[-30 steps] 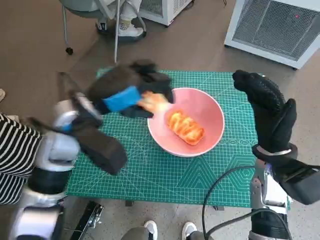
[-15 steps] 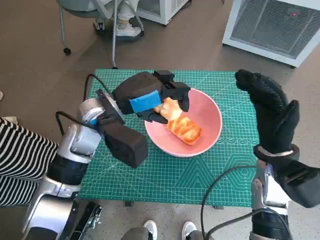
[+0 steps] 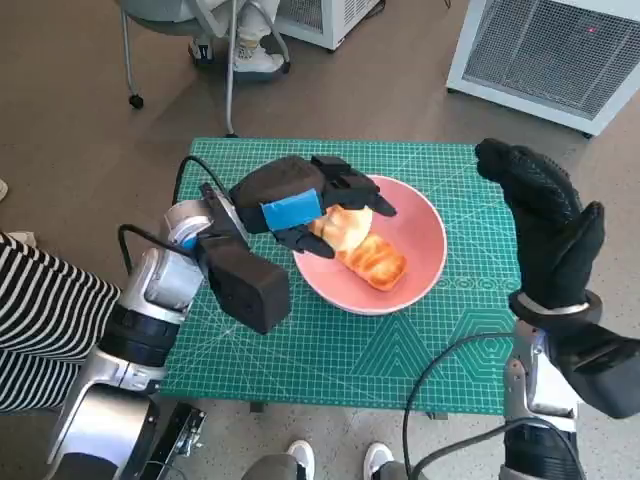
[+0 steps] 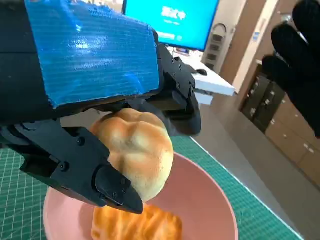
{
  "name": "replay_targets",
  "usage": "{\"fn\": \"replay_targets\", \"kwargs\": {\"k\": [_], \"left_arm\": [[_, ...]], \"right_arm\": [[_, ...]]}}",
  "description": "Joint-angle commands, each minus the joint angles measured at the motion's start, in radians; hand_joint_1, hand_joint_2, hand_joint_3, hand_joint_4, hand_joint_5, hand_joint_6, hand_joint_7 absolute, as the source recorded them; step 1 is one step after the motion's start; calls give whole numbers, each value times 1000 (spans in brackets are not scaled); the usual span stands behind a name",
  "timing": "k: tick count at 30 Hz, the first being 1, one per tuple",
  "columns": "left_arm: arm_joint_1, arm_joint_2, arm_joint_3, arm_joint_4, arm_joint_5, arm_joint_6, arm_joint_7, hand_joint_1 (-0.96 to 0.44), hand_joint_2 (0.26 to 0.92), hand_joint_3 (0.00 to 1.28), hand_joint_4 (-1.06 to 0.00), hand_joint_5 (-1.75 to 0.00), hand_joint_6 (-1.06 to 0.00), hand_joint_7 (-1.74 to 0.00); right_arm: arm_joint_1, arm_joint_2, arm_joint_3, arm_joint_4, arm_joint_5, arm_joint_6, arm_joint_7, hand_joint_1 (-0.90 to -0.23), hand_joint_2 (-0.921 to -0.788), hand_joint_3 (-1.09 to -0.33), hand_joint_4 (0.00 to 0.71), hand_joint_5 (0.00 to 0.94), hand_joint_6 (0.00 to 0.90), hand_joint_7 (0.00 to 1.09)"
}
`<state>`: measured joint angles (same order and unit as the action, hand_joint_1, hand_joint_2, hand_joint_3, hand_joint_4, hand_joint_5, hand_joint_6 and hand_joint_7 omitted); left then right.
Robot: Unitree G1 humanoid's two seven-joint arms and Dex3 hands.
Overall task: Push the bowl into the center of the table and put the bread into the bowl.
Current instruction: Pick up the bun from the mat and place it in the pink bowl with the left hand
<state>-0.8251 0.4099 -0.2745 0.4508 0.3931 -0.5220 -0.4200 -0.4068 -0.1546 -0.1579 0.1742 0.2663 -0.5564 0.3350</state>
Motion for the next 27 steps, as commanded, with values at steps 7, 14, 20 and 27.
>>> {"fn": "replay_targets", "kwargs": {"k": [7,14,20,27], "left_arm": [[-40,9,16,61,-17,-77,37,-650,912,64,-161,-1,-218,-52],[-34,-5,55,64,-126,-50,-13,-741,920,218,-59,-2,-169,-19],[-31,-21,101,73,-243,-31,-58,-769,921,333,-20,-1,-152,-8],[-25,-59,174,105,-397,-12,-106,-799,921,432,-5,0,-142,-2]], "right_arm": [[10,-5,1,17,-24,4,-15,-685,-921,-746,205,1,107,397],[-4,-7,5,17,-24,17,-19,-690,-921,-746,206,1,110,400],[-18,-11,6,2,-21,37,-23,-688,-921,-747,208,2,114,403],[-37,-18,7,-30,-20,66,-26,-688,-921,-747,209,2,113,405]]}}
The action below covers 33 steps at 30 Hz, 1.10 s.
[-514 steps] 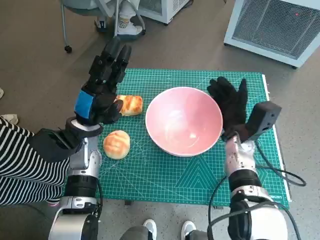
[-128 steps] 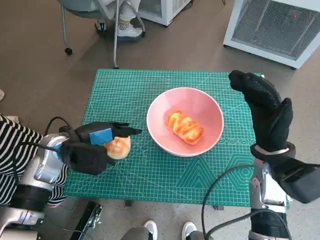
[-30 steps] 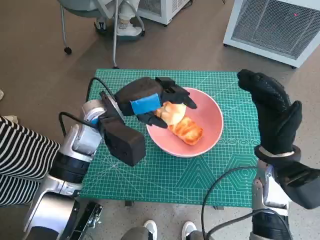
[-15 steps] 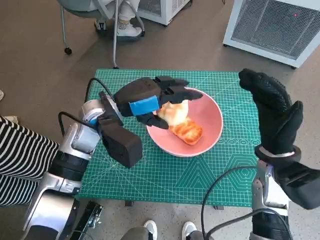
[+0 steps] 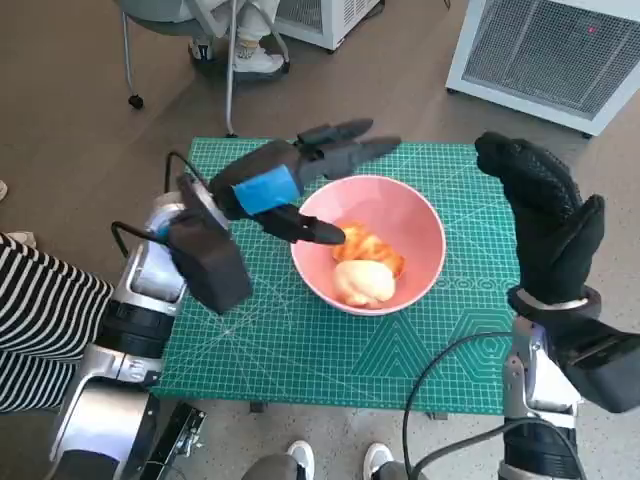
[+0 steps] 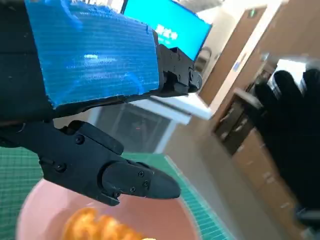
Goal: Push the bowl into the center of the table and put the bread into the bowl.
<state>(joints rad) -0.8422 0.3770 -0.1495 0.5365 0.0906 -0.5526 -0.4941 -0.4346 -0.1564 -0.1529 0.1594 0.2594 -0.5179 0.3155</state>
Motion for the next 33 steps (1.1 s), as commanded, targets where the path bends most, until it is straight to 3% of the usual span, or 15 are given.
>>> {"fn": "replay_targets", "kwargs": {"k": [1,5,17,24,33], "left_arm": [[-8,-31,57,22,-113,23,-39,-802,921,436,-5,0,-141,-2],[3,-58,98,0,-199,66,-62,-810,921,452,0,1,-139,0],[119,-188,199,-180,-377,137,7,-832,921,627,1,1,-107,-1],[161,-253,241,-181,-477,116,-23,-827,921,577,1,1,-132,-45],[193,-270,255,-182,-438,93,5,-836,921,558,-73,-34,-167,-88]], "right_arm": [[-11,-16,2,-17,-13,30,-7,-688,-921,-747,209,2,113,405],[-21,-21,0,-23,-14,35,-6,-689,-921,-748,209,2,110,404],[-62,-38,-2,-24,-28,37,-9,-681,-921,-760,212,2,113,407],[-86,-42,0,-32,-33,51,-16,-683,-921,-764,209,1,115,408],[-119,-39,5,-43,-33,92,-25,-696,-921,-761,209,1,116,409]]}}
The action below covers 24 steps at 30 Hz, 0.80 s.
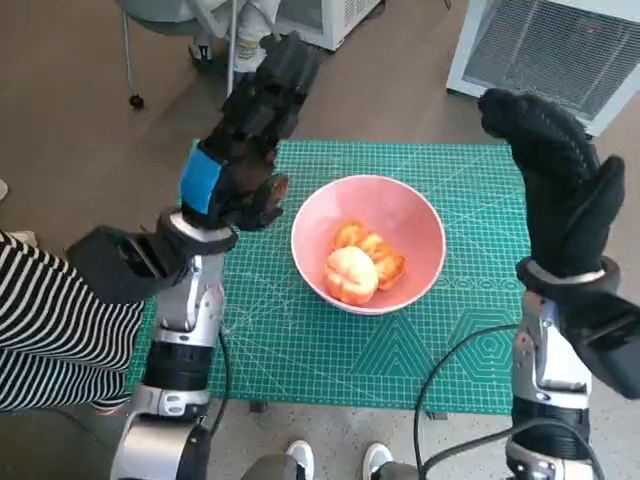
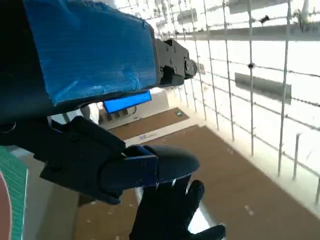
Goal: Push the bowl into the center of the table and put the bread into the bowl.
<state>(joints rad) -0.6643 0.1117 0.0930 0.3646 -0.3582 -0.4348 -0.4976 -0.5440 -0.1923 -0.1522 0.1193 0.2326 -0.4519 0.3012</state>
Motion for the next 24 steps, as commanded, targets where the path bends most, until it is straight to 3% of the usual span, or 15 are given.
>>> {"fn": "replay_targets", "kwargs": {"k": [1,15,24], "left_arm": [[17,-7,15,-6,13,-31,12,-834,921,556,-79,-36,-167,-92],[34,-36,4,39,102,-158,65,-813,921,543,-104,-34,-146,-116],[20,-33,8,73,94,-182,53,-789,921,534,-87,-20,-116,-124]], "right_arm": [[-12,-1,5,-3,-8,29,-13,-695,-921,-761,209,1,116,409],[-25,7,14,7,-5,53,-17,-709,-921,-753,217,3,116,408],[-26,1,9,2,1,71,-16,-706,-921,-748,217,3,119,409]]}}
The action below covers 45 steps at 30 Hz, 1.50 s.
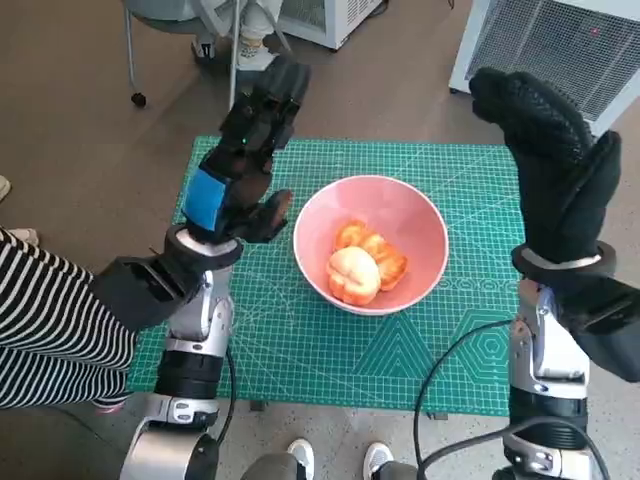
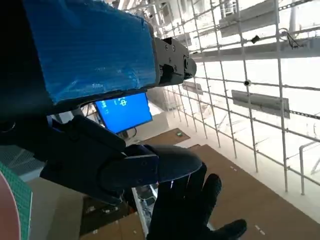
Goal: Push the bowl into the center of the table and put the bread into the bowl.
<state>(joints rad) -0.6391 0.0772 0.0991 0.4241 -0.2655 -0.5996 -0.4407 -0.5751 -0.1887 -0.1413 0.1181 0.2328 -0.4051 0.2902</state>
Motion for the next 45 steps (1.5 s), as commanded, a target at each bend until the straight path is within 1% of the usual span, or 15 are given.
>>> {"fn": "replay_targets", "kwargs": {"k": [1,14,20,23,24,28,45], "left_arm": [[-5,2,2,13,-2,-15,-6,-789,921,532,-87,-19,-114,-127],[-6,-3,9,11,-33,-2,-17,-792,921,496,-98,-16,-110,-175],[-9,-6,9,17,-54,5,-39,-786,921,481,-107,-16,-102,-197],[-9,-6,7,14,-61,11,-47,-780,921,473,-110,-11,-75,-250],[-7,-6,5,7,-62,15,-48,-773,921,470,-112,-7,-39,-321],[-1,-4,0,-14,-63,27,-53,-763,921,469,-109,-2,-9,-373],[4,6,13,-30,-76,50,-80,-729,921,459,-78,0,1,-338]], "right_arm": [[5,-2,-2,1,0,27,-7,-705,-921,-747,217,3,120,410],[7,9,8,-15,-11,42,-24,-702,-921,-748,217,2,130,413],[1,12,13,-6,-19,38,-31,-697,-921,-750,216,1,130,413],[-1,12,15,0,-23,34,-33,-689,-921,-752,216,1,130,412],[-3,12,16,2,-25,33,-34,-684,-921,-755,216,1,130,412],[-6,11,17,9,-28,30,-36,-678,-921,-758,213,0,130,412],[-2,17,16,17,-29,23,-34,-675,-921,-761,208,0,124,407]]}}
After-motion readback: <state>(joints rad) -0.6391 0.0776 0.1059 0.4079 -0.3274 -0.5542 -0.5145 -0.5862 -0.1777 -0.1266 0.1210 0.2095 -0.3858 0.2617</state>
